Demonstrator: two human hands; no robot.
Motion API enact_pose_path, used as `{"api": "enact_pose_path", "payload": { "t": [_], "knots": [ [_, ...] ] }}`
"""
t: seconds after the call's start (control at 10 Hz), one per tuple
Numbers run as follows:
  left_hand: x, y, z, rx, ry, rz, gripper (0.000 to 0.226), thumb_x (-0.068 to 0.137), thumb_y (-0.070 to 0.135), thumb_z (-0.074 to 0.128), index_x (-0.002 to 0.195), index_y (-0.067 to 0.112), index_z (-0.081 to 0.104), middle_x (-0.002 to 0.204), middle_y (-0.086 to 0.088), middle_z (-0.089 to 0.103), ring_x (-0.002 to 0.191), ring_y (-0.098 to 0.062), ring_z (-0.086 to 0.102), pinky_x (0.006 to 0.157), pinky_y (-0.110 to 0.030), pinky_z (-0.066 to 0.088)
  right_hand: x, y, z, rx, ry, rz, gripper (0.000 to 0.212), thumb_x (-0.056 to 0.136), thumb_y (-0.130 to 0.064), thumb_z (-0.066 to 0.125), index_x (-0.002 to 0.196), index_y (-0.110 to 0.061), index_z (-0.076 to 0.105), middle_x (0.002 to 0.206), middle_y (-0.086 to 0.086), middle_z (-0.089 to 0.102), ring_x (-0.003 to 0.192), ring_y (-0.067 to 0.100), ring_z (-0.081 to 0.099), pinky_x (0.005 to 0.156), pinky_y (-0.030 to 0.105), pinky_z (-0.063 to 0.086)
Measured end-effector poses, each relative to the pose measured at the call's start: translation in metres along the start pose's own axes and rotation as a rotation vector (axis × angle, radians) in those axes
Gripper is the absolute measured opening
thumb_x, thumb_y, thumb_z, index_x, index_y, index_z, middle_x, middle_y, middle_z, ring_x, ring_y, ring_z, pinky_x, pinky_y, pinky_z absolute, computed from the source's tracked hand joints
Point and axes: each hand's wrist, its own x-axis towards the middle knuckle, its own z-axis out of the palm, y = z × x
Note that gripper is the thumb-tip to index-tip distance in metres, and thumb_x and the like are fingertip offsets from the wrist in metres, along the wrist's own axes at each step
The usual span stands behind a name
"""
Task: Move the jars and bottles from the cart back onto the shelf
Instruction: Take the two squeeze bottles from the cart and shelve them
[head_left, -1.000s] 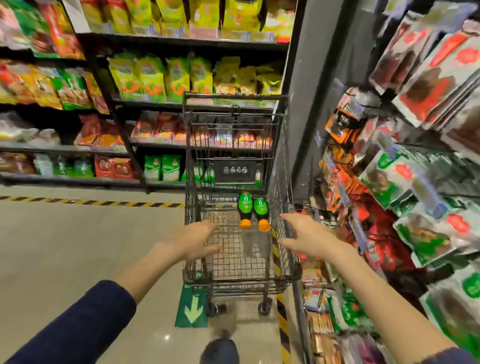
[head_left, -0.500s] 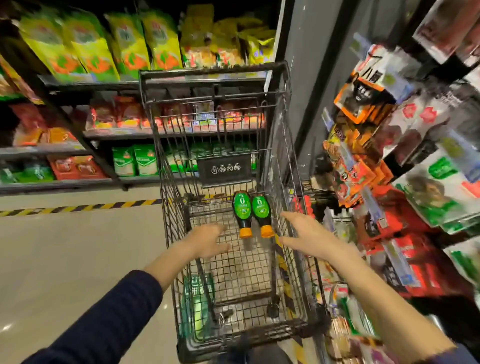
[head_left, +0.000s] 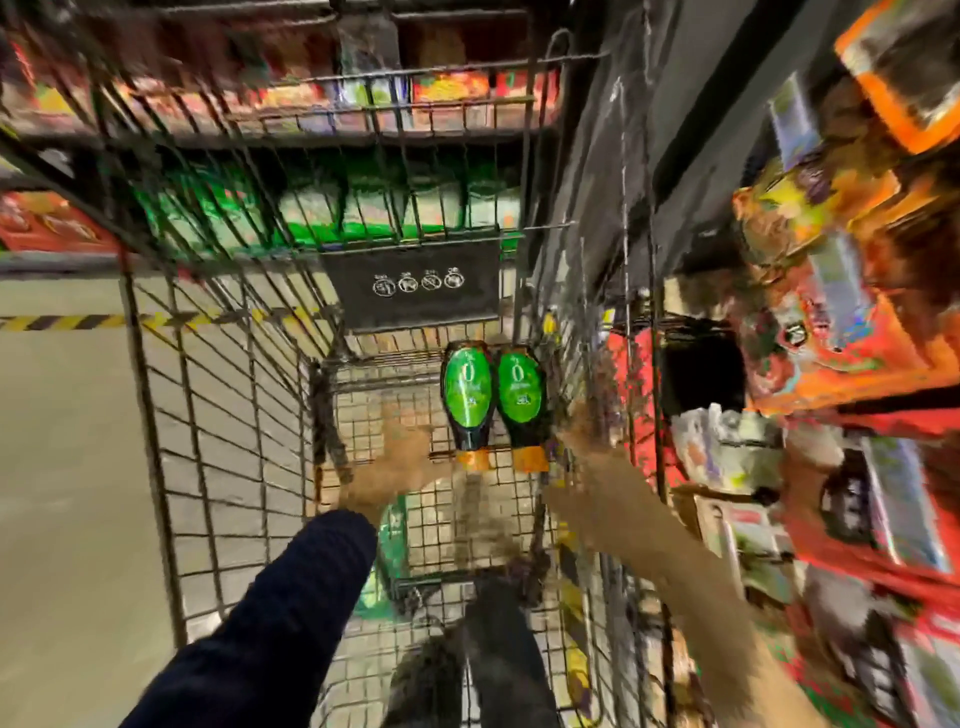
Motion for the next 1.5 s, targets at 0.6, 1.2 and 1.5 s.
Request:
{"api": "enact_pose_path", "payload": {
  "t": [0.6,1.2,1.5],
  "knots": [
    [0.12,-0.025,0.069,-0.801,0.113,-0.216,0.078,0.044,0.046,0.091,0.109,0.018,0.057,0.111,-0.005,0.067,0.101,-0.029,0.065,0.089,-0.053,0.052,0.041,0.028,0.016,0.043,-0.121,-0.057,0.074,0.09,-0.04,0.054,0.146,-0.038,0.005,0.153,-0.017,0.017,0.14,0.001,0.014,0.101,0.008,0.014],
    [-0.022,0.021,-0.025,-0.986,0.144,-0.197,0.03,0.076,0.021,0.076,0.082,0.024,0.047,0.087,0.0,0.058,0.081,-0.014,0.056,0.071,-0.026,0.047,0.084,0.023,0.034,0.23,0.012,0.253,0.069,0.084,-0.025,0.065,0.143,-0.011,0.033,0.133,0.012,0.053,0.122,0.025,0.05,0.097,0.03,0.04],
    [-0.101,0.016,-0.067,-0.991,0.276,-0.025,0.035,0.071,0.025,0.077,0.083,0.038,0.046,0.081,0.017,0.055,0.078,0.001,0.056,0.056,-0.008,0.04,0.165,0.059,0.072,0.299,0.083,0.485,0.048,0.077,-0.021,0.074,0.12,-0.003,0.06,0.119,0.014,0.063,0.11,0.031,0.059,0.084,0.032,0.047]
  ]
}}
